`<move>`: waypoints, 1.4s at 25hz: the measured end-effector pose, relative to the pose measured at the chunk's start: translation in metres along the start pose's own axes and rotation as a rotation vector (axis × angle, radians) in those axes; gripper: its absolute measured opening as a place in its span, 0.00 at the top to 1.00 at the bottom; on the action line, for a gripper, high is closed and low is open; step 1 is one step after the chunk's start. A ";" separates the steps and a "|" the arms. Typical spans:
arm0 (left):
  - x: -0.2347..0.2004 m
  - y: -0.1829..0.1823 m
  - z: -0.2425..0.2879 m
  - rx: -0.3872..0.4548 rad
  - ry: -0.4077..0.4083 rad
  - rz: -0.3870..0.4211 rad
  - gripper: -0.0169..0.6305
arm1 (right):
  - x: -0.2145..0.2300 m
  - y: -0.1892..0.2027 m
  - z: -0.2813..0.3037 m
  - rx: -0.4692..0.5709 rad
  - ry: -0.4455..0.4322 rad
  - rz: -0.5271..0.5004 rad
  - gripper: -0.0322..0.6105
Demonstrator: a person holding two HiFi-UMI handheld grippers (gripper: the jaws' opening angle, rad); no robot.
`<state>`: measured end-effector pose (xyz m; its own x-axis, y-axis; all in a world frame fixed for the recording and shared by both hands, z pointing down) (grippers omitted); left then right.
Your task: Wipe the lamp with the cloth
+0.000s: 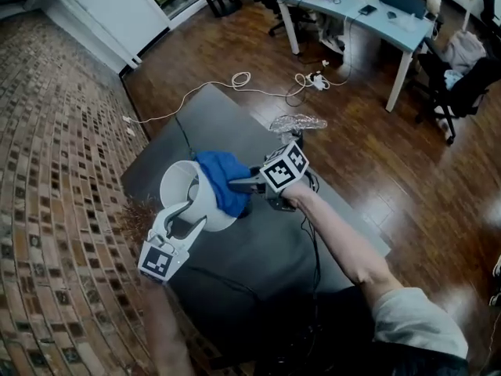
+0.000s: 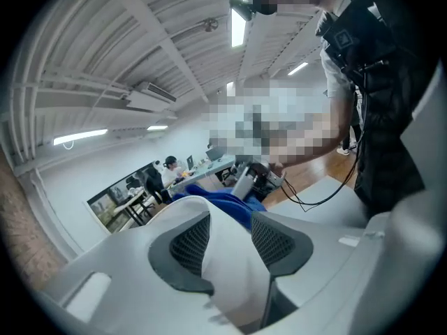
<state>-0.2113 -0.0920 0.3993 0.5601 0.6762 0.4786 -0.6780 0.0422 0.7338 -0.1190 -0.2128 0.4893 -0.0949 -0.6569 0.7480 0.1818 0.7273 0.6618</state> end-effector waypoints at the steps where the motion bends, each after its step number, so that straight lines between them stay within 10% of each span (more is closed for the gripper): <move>1: -0.004 0.000 0.001 -0.013 -0.018 -0.005 0.67 | 0.016 0.012 -0.005 -0.023 0.052 0.029 0.80; 6: 0.003 -0.013 0.014 -0.110 -0.051 -0.030 0.67 | 0.054 0.055 -0.027 -0.043 0.173 0.104 0.81; 9: 0.000 -0.051 0.022 -0.096 -0.147 -0.201 0.67 | 0.047 0.058 -0.032 -0.037 0.174 0.079 0.81; 16: -0.010 -0.039 0.072 -0.477 -0.416 -0.259 0.68 | 0.027 0.049 -0.043 -0.061 0.204 -0.026 0.81; 24: 0.003 -0.042 0.058 -0.293 -0.416 -0.156 0.76 | -0.074 -0.073 -0.048 0.199 -0.196 -0.141 0.81; 35: 0.036 -0.037 0.015 -0.091 -0.305 -0.018 0.78 | 0.027 0.045 -0.036 -0.104 0.010 0.089 0.80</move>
<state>-0.1590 -0.0803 0.3970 0.6800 0.4234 0.5986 -0.6987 0.1267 0.7041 -0.0787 -0.2051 0.5376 -0.0645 -0.5929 0.8027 0.2899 0.7585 0.5836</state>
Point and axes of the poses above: the fingertips, and each gripper's own axes: z forward along the fingers, x to its right, y out of its underside, the point moved 4 cm from there along -z, backward along the fingers, and after that the axes turned 6 degrees about z, right-handed, at the moved point
